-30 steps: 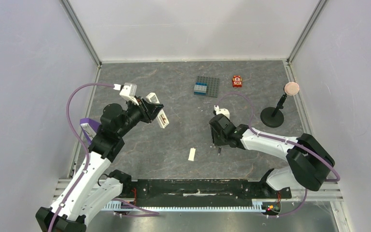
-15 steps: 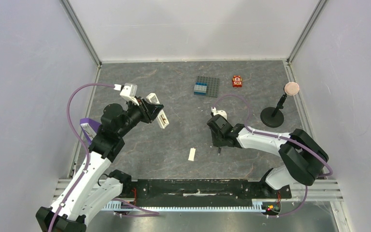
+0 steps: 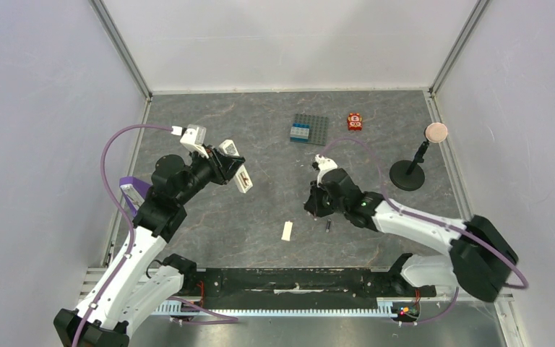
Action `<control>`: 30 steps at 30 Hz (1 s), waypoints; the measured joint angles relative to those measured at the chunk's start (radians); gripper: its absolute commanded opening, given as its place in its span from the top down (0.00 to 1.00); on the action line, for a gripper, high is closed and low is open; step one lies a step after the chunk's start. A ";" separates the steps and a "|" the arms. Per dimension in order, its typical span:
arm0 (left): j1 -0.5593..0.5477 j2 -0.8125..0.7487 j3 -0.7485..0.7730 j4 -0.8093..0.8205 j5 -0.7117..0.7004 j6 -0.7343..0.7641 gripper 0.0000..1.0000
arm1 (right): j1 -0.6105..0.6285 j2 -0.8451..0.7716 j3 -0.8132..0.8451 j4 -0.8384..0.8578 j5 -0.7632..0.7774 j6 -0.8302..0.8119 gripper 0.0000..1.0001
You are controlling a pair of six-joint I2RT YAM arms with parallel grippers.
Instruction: Load the batteries into the remote control
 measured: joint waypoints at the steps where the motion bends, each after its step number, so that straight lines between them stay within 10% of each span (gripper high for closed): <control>1: 0.000 0.000 0.000 0.000 0.003 0.000 0.98 | 0.003 -0.047 -0.016 0.043 -0.041 -0.012 0.98; 16: 0.000 0.061 0.035 0.004 0.225 0.003 0.98 | 0.066 -0.356 -0.058 0.478 -0.417 -0.156 0.95; 30: 0.000 0.206 0.083 0.015 0.296 -0.238 0.98 | 0.100 -0.236 0.072 0.358 -0.276 -0.001 0.95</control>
